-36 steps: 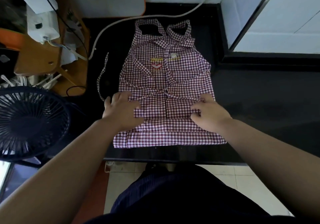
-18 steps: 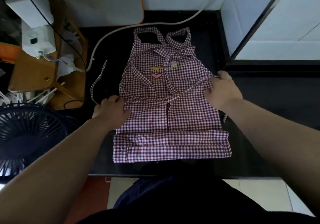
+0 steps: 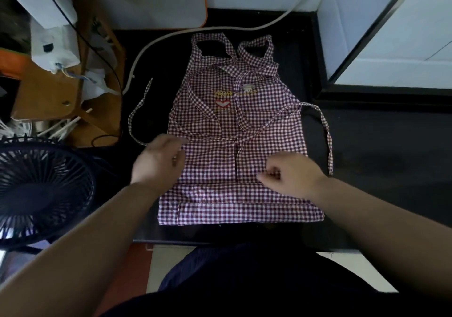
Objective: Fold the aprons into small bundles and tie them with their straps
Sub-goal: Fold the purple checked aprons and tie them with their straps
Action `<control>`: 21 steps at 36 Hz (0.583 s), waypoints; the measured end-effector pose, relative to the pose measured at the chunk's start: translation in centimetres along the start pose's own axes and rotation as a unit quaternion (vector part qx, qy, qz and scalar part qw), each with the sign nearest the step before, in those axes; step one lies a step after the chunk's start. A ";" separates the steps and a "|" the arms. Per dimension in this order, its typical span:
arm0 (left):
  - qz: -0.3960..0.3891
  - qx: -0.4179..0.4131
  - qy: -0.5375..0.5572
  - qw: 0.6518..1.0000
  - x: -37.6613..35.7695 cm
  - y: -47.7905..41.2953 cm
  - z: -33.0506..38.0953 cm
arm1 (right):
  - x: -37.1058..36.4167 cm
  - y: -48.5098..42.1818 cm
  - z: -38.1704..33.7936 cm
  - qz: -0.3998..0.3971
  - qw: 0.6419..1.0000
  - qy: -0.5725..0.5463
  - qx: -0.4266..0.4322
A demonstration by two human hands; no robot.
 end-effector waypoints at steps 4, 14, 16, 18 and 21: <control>-0.123 -0.042 0.051 0.990 -1.4 3.4 2.4 | -1.8 1.1 -0.2 -0.090 0.996 -0.001 -0.005; -0.313 0.011 -0.066 0.947 -2.4 3.9 2.8 | -2.3 2.4 -0.2 -0.063 0.998 0.005 -0.015; -0.300 -0.026 -0.113 0.947 -2.6 4.0 3.1 | -1.9 2.9 -0.6 -0.066 0.998 0.011 -0.018; -0.252 -0.031 -0.128 0.959 -2.5 4.3 3.8 | -1.7 3.7 -1.0 -0.080 0.996 0.036 -0.012; -0.185 -0.089 -0.110 0.973 -2.8 6.0 4.1 | -1.9 4.8 -1.2 -0.131 0.984 0.120 0.032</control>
Point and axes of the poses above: each hand's wrist, its own y-axis away from the middle knuckle, its own x-axis out of the back of the hand, z = x × y, the point moved 2 cm from there along -y, towards the middle knuckle, and after that the axes turned 15 degrees about z, right-handed, at the moved point
